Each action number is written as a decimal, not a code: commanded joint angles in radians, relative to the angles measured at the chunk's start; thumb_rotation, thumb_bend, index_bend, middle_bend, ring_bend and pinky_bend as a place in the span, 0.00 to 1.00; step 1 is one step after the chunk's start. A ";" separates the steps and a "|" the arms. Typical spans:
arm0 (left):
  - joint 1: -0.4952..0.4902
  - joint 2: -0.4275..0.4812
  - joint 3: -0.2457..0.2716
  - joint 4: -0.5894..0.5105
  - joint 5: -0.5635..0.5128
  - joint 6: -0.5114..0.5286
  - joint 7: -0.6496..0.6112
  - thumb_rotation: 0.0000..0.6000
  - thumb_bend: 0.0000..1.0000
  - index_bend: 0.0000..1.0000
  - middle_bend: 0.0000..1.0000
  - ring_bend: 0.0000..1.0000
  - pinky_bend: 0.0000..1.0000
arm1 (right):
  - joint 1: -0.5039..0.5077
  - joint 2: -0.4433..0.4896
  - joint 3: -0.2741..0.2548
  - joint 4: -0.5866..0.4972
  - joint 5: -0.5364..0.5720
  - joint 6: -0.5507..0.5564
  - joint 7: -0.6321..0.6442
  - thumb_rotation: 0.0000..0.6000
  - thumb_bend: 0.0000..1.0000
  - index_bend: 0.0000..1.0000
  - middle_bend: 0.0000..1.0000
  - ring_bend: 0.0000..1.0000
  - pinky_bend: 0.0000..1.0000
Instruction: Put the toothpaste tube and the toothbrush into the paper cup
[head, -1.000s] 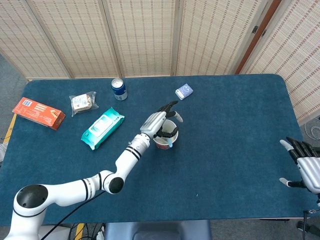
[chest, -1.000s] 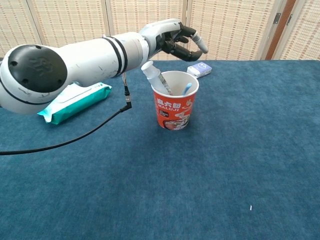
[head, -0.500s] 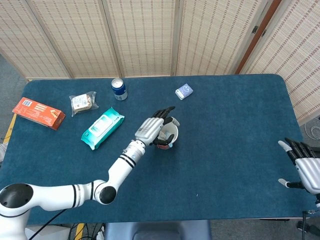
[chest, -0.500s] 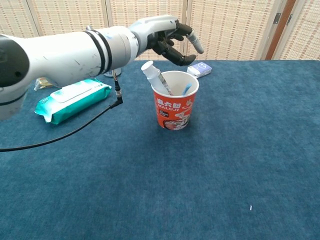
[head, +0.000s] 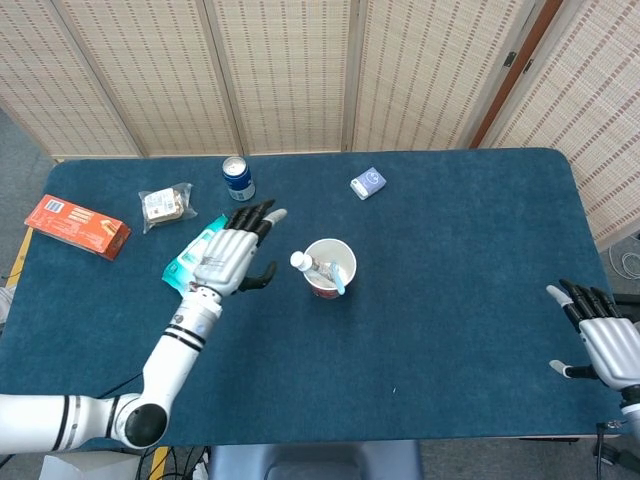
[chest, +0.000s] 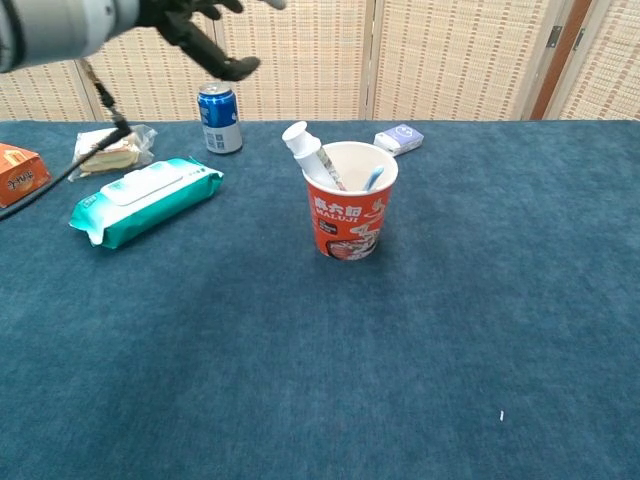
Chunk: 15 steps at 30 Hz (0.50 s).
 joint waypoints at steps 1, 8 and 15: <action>0.067 0.074 0.064 -0.054 0.074 0.057 0.027 1.00 0.44 0.06 0.00 0.00 0.00 | 0.001 -0.004 0.001 -0.002 0.005 -0.002 -0.011 1.00 0.00 0.07 0.00 0.00 0.05; 0.206 0.155 0.209 -0.098 0.318 0.181 0.055 1.00 0.44 0.04 0.00 0.00 0.00 | -0.001 -0.005 0.012 -0.009 0.017 0.016 -0.032 1.00 0.00 0.07 0.00 0.00 0.05; 0.363 0.173 0.323 -0.056 0.528 0.299 0.006 1.00 0.44 0.04 0.00 0.00 0.00 | -0.006 0.011 0.030 -0.019 0.016 0.055 -0.048 1.00 0.00 0.07 0.00 0.00 0.05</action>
